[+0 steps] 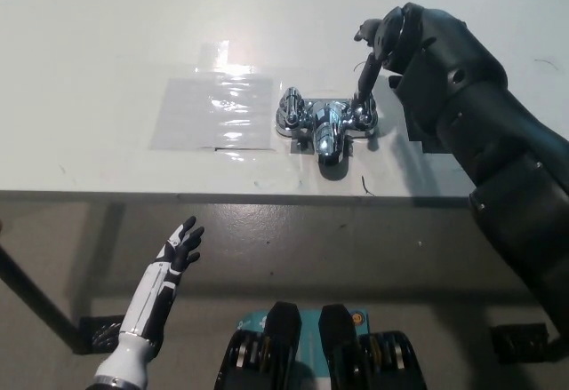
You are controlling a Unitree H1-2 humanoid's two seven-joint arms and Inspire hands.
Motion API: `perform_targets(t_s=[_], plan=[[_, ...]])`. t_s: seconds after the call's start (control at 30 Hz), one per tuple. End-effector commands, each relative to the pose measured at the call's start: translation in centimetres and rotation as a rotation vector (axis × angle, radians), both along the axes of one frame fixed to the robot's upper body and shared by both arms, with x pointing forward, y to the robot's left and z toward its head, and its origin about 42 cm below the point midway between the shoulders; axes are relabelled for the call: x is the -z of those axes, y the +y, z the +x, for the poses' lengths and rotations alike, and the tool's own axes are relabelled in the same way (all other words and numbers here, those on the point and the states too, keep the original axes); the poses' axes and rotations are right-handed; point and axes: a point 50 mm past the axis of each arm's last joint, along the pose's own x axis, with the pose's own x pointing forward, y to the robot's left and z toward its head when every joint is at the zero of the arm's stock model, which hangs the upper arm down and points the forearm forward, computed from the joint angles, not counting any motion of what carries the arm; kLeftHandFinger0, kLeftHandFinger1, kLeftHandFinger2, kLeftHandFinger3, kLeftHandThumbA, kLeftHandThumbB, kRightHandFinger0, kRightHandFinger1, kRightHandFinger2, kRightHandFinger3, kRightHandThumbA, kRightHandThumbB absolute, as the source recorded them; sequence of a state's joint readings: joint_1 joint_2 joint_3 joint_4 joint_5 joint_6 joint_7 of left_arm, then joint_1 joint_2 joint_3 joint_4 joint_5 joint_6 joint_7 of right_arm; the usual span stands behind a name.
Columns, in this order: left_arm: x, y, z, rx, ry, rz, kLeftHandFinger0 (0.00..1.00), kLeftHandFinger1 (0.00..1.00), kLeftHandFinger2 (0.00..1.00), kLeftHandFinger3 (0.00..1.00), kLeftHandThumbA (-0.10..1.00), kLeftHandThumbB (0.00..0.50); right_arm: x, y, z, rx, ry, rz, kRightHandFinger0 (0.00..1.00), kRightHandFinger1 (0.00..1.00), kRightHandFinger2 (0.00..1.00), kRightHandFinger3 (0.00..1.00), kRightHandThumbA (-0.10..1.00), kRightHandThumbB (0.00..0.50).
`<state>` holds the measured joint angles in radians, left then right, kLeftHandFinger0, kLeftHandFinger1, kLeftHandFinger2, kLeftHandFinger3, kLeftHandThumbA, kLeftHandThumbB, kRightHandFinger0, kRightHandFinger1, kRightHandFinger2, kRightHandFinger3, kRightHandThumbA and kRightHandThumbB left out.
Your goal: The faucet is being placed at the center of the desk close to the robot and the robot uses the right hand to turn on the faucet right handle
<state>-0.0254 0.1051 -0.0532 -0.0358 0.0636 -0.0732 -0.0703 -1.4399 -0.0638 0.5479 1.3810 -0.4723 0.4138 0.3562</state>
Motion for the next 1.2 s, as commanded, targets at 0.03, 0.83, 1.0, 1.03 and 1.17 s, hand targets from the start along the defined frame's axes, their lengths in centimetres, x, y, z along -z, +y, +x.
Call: perform_targets(t_s=[0.03,0.83,1.0,1.03,1.17], plan=[[-1.3,0.1,0.3,0.009,-0.054,0.002,1.0,1.0,1.0,1.0,1.0,0.063,-2.3,1.4,0.1,-0.007,-0.067,-0.034,1.0,1.0,1.0,1.0,1.0,0.367],[-1.8,0.0,0.8,0.011,-0.063,0.002,1.0,1.0,1.0,1.0,1.0,0.073,-1.1,-0.5,0.3,-0.006,-0.016,-0.081,1.0,1.0,1.0,1.0,0.83,0.385],[-1.9,0.2,0.8,0.005,-0.066,-0.001,1.0,1.0,1.0,1.0,1.0,0.062,-1.8,-1.8,0.5,-0.046,0.034,-0.159,1.0,1.0,1.0,1.0,0.85,0.356],[-2.0,0.1,0.8,0.006,-0.069,0.0,1.0,1.0,1.0,1.0,1.0,0.054,-1.9,-2.2,0.5,-0.045,0.049,-0.166,1.0,1.0,1.0,1.0,0.86,0.339],[-2.0,0.1,0.8,0.005,-0.065,0.002,1.0,1.0,1.0,1.0,1.0,0.054,-2.4,-3.6,0.6,-0.052,0.112,-0.199,1.0,1.0,1.0,1.0,0.91,0.266]])
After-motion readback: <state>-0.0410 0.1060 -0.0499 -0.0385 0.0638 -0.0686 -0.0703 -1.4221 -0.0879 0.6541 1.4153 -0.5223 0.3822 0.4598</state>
